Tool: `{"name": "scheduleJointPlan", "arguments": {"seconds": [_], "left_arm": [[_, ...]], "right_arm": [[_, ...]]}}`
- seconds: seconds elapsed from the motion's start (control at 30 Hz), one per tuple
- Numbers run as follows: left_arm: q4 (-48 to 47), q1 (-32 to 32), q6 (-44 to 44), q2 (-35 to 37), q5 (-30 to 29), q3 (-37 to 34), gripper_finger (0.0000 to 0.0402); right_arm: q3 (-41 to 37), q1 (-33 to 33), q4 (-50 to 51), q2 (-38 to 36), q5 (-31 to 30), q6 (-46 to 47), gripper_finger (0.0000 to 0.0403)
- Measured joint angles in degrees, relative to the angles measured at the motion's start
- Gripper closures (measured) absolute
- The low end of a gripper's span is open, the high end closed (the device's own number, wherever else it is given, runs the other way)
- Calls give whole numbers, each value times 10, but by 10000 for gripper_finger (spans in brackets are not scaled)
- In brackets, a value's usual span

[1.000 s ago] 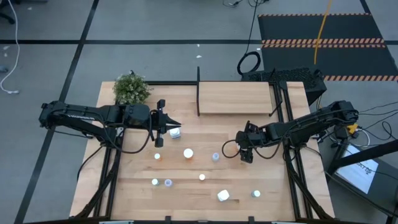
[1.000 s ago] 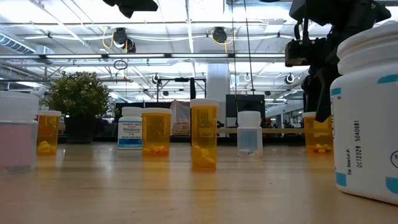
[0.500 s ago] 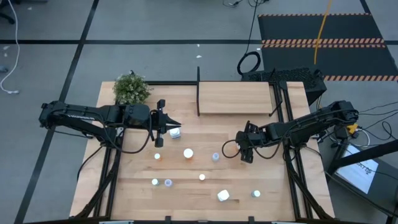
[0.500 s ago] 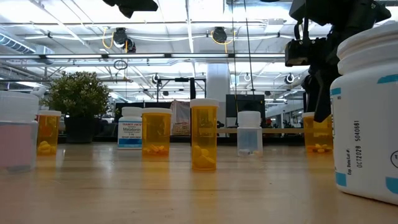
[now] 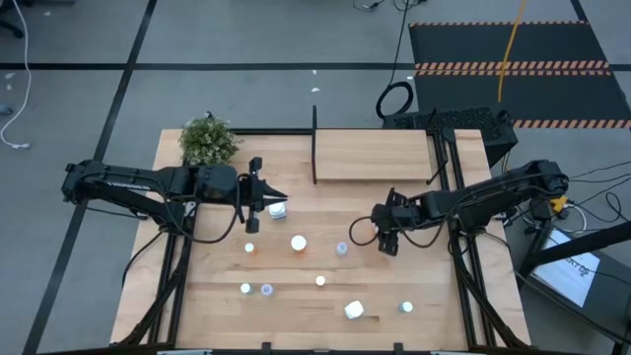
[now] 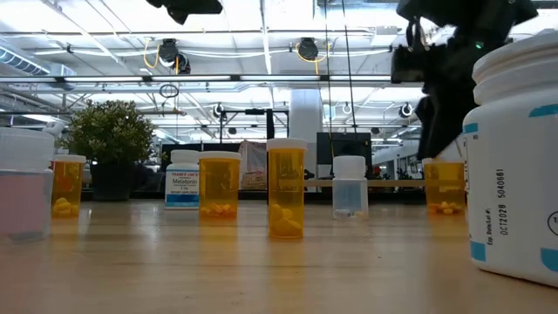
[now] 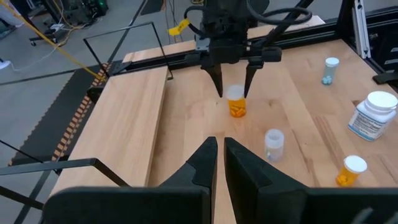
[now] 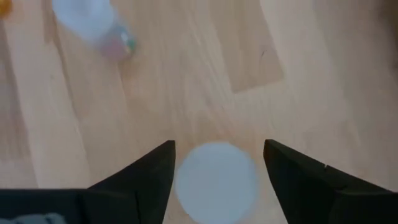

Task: Pick and place medicine bottles onto shelf by color
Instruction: Put the right large orange pill bottle on the shelf

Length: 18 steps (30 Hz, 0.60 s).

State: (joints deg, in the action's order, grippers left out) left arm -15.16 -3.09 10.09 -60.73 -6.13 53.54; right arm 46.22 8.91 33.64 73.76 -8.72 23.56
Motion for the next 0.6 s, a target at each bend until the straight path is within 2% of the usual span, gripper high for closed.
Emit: {"name": "scheduleJointPlan", "arguments": {"seconds": [0.3,0.6], "left_arm": [[5,0,-3,0,0,0,369],[4,0,-1,0,0,0,369]], "right_arm": [[38,-25,36,0,11,-4,198],[38,-8,73,4,-1,19,146]]}}
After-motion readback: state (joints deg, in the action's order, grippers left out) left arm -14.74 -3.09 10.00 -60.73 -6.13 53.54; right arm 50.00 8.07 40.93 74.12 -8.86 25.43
